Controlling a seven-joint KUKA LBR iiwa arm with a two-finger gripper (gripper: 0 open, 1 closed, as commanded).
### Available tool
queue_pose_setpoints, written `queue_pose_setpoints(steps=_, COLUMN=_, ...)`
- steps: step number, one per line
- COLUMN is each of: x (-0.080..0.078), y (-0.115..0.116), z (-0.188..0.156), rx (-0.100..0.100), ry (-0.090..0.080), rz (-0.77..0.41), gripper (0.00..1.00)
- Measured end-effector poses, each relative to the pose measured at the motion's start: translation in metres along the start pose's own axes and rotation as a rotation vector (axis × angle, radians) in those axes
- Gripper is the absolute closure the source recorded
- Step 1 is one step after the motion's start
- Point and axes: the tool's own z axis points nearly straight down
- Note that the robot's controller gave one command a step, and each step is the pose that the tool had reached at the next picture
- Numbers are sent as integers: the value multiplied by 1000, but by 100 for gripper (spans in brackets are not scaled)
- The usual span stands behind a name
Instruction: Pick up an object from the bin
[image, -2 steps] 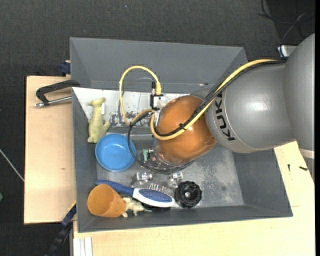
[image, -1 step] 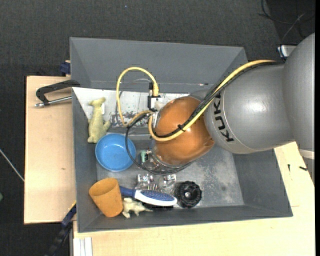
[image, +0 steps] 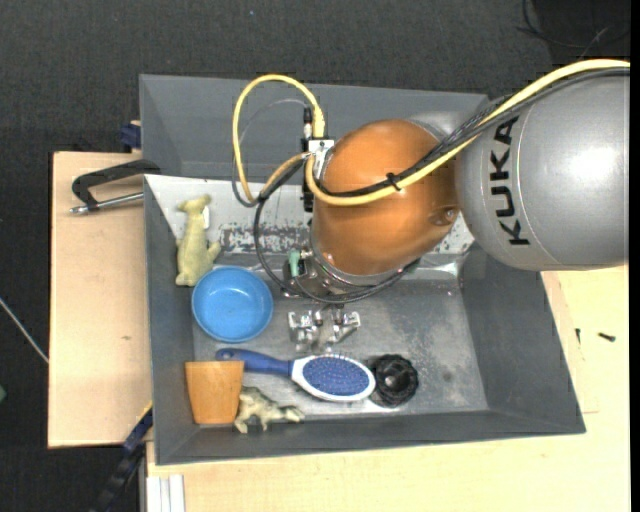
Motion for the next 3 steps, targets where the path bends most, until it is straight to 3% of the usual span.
queue_pose_setpoints(steps=1, x=18, y=-14, z=42, rx=-15, ry=7, rz=170, gripper=100)
queue_pose_setpoints(steps=2, x=17, y=-15, z=40, rx=-13, ry=5, rz=169, gripper=0)
queue_pose_setpoints(steps=3, x=-16, y=12, z=98, rx=-9, ry=12, rz=88, gripper=0)
